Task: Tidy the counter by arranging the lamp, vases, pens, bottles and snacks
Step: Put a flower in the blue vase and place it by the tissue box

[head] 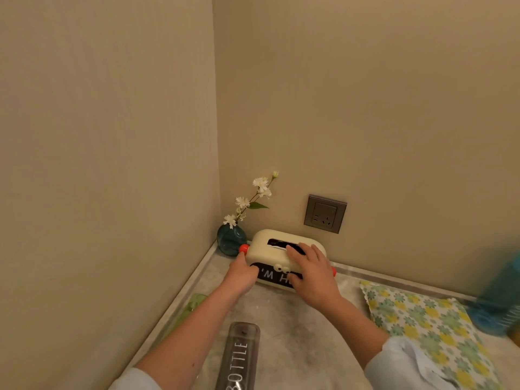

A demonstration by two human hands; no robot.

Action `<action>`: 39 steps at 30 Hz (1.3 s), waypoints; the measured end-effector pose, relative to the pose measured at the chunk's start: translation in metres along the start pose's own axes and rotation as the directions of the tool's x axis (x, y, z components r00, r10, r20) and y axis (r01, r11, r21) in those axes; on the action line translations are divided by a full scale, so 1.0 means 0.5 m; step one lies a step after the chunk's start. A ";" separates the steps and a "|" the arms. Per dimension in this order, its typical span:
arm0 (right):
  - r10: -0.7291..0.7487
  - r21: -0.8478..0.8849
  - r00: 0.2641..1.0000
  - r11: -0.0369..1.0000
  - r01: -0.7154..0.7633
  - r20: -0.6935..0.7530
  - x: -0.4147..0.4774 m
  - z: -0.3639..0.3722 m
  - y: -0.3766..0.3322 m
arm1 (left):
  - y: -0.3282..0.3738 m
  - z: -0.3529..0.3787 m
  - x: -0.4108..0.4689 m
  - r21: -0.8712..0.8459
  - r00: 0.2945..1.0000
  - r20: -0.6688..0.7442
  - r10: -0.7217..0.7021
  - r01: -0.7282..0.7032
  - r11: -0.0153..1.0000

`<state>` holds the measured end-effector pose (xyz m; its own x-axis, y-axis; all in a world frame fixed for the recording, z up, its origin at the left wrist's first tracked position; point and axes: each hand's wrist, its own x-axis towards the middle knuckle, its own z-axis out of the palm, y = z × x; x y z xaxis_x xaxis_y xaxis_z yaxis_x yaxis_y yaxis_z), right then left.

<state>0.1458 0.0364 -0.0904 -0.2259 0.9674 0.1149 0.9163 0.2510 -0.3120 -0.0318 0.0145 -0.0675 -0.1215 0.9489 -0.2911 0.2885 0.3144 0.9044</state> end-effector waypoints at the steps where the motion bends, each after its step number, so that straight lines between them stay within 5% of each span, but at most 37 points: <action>1: -0.011 0.034 0.998 0.999 0.013 -0.054 -0.009 -0.003 -0.002 | 0.001 0.000 -0.007 0.004 1.000 -0.009 0.012 -0.012 1.000; 6: -0.058 0.245 0.976 0.963 0.110 -0.211 -0.055 -0.012 -0.042 | 0.005 -0.011 -0.036 0.016 0.998 -0.031 0.056 -0.055 0.998; 15: 0.010 0.449 0.979 0.888 -0.103 0.205 -0.161 0.015 -0.092 | -0.101 -0.020 -0.177 0.248 0.998 -0.009 -0.066 0.066 0.966; 24: -0.002 0.610 0.852 0.699 -0.373 0.524 -0.283 0.047 -0.058 | -0.158 0.059 -0.250 0.411 0.977 -0.176 -0.123 0.187 0.892; 28: -0.010 0.669 0.802 0.557 -0.492 0.598 -0.324 -0.009 -0.034 | -0.120 0.114 -0.268 0.274 0.960 -0.239 -0.145 0.210 0.939; 30: -0.023 0.642 0.781 0.585 -0.496 0.624 -0.339 -0.043 -0.010 | -0.093 0.153 -0.268 0.152 0.950 -0.267 -0.164 0.210 0.966; 34: 0.064 0.584 0.846 0.696 -0.418 0.529 -0.351 -0.104 0.076 | -0.030 0.236 -0.259 -0.153 0.929 -0.312 -0.197 0.156 0.976; 39: 0.242 0.707 0.919 0.587 -0.394 0.312 -0.379 -0.225 0.205 | 0.041 0.353 -0.265 -0.548 0.926 -0.280 -0.253 0.062 0.834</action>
<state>0.3197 -0.1251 -0.0381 -0.0891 0.9605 -0.2638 0.3928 -0.2095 -0.8955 0.1579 -0.1004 -0.0655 -0.4517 0.7920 -0.4108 -0.2876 0.3066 0.9073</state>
